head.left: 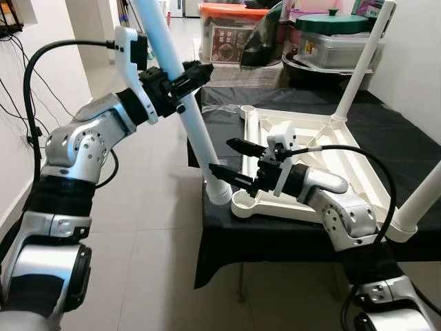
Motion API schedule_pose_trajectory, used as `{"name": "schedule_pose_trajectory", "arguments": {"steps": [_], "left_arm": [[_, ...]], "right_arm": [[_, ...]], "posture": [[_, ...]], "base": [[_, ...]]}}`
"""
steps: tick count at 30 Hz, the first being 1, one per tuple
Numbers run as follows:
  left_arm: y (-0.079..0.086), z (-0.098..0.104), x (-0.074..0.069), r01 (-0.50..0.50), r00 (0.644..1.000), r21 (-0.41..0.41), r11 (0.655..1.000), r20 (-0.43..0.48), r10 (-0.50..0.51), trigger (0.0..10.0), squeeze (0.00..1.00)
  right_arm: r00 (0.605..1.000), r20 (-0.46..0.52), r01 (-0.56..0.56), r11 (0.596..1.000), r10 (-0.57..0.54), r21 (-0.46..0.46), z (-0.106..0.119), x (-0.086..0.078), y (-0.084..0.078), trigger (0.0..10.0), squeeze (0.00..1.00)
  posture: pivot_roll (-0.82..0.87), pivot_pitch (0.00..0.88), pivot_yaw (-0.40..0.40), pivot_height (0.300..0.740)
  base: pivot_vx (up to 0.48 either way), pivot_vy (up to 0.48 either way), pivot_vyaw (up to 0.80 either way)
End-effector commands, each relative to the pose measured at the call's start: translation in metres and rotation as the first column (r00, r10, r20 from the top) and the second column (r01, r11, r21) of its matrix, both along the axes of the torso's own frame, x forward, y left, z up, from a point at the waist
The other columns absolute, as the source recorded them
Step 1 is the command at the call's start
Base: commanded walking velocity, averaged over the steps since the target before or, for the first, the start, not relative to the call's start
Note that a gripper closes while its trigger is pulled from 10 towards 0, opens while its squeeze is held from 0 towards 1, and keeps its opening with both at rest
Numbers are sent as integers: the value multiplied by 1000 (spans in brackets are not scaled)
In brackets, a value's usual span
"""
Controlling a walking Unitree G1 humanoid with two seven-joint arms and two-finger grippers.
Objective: Building children table
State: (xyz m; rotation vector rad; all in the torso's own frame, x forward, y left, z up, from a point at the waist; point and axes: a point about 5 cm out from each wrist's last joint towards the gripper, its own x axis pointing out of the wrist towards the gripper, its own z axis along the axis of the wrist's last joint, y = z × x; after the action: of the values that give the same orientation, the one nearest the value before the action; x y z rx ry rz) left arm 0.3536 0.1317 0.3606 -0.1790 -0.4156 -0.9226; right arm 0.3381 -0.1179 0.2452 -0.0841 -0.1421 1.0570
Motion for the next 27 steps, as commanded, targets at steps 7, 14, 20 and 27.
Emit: {"name": "schedule_pose_trajectory", "arguments": {"steps": [7, 14, 20, 27], "left_arm": [[-31, -1, 8, 66, 998, -16, 998, 5, -66, 10000, 0], [-44, 0, 10, 97, 995, -35, 995, 11, -97, 10000, 0], [-44, 2, 12, 90, 996, -51, 995, 11, -89, 10000, 0], [-42, 0, 14, 83, 997, -54, 995, 10, -82, 10000, 0]], "right_arm": [[997, -53, 53, 996, -57, -73, 0, 14, 20, 10000, 0], [995, -69, 72, 994, -78, -80, -1, 17, 30, 10000, 0], [990, -81, 103, 989, -112, -108, -4, 20, 33, 10000, 0], [987, -100, 111, 988, -122, -111, -1, 20, 37, 10000, 0]], "posture": [[48, 0, -30, 740], [49, 0, -27, 740], [50, 0, -23, 740], [50, 0, -18, 740]], "base": [[0, 0, 0], [0, 0, -447], [0, 0, -756], [0, 0, 0]]}}
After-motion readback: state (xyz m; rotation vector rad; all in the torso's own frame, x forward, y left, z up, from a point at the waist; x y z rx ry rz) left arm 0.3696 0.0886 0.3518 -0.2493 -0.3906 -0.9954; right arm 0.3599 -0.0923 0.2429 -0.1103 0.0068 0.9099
